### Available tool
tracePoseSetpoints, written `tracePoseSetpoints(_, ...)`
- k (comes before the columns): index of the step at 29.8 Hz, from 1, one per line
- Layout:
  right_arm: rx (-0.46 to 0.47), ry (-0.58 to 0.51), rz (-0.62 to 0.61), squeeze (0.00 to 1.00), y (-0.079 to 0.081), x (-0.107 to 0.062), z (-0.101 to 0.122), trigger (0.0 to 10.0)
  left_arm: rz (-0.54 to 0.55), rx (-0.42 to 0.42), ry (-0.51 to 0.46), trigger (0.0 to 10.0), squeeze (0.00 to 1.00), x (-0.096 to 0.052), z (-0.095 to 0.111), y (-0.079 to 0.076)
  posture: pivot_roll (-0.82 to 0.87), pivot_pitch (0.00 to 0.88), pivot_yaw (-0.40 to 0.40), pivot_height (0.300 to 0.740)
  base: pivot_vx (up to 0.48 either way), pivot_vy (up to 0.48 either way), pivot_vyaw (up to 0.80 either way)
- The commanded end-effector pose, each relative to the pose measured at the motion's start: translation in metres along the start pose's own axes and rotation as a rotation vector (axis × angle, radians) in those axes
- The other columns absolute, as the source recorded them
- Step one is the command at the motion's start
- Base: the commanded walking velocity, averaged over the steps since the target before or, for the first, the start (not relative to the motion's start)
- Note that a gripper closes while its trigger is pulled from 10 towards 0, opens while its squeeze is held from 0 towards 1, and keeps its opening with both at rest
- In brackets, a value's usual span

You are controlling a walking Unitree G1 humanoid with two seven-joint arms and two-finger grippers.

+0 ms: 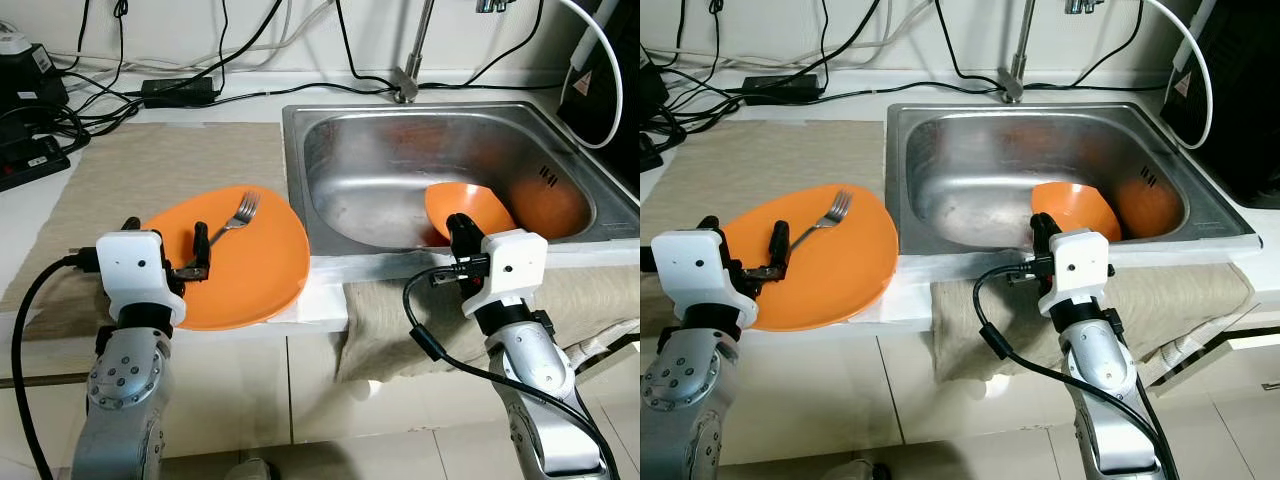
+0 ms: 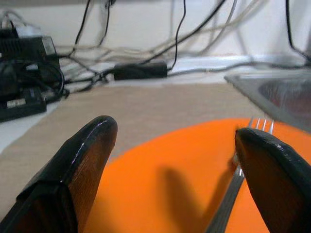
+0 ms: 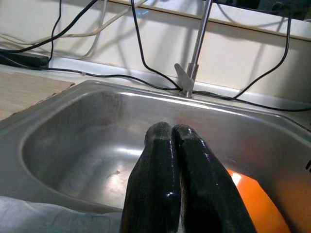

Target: Kitchen organization

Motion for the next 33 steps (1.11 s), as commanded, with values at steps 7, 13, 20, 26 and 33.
tracePoseSetpoints(7, -0.011, -0.017, -0.003, 0.0, 0.001, 0.002, 0.002, 10.0, -0.05, -0.028, 0.036, 10.0, 0.0, -0.002, -0.003, -0.004, 0.06, 0.022, -0.005, 0.74, 0.0, 0.0, 0.0)
tracePoseSetpoints(13, -0.007, -0.039, 0.003, 0.0, 0.003, 0.005, 0.005, 10.0, -0.016, -0.005, 0.047, 10.0, 0.0, -0.002, -0.011, -0.001, 0.06, 0.018, -0.006, 0.74, 0.0, 0.0, 0.0)
tracePoseSetpoints(20, -0.003, -0.042, 0.008, 0.0, 0.005, 0.008, 0.006, 10.0, -0.026, 0.003, 0.035, 10.0, 0.0, 0.007, -0.009, 0.0, 0.05, 0.005, 0.0, 0.74, 0.0, 0.0, 0.0)
tracePoseSetpoints(26, -0.001, -0.037, 0.011, 0.0, 0.006, 0.009, 0.004, 10.0, -0.169, 0.027, 0.043, 10.0, 0.0, 0.026, 0.002, -0.007, 0.05, 0.0, 0.013, 0.74, 0.0, 0.0, 0.0)
tracePoseSetpoints(33, 0.01, -0.029, 0.014, 0.0, 0.008, 0.01, 0.002, 10.0, -0.277, -0.005, 0.14, 10.0, 0.0, 0.036, -0.006, -0.019, 0.04, 0.0, 0.017, 0.74, 0.0, 0.0, 0.0)
Point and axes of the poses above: a point about 5 cm out from each wrist's last joint towards the gripper, its own x axis pointing out of the wrist towards the gripper, its own z axis along the axis of the wrist's last joint, y = z × x, the point moved 1 cm from there along x, pointing out of the wrist towards the gripper, and after that the axes turned 4 degrees about x, right-handed, at the moved point
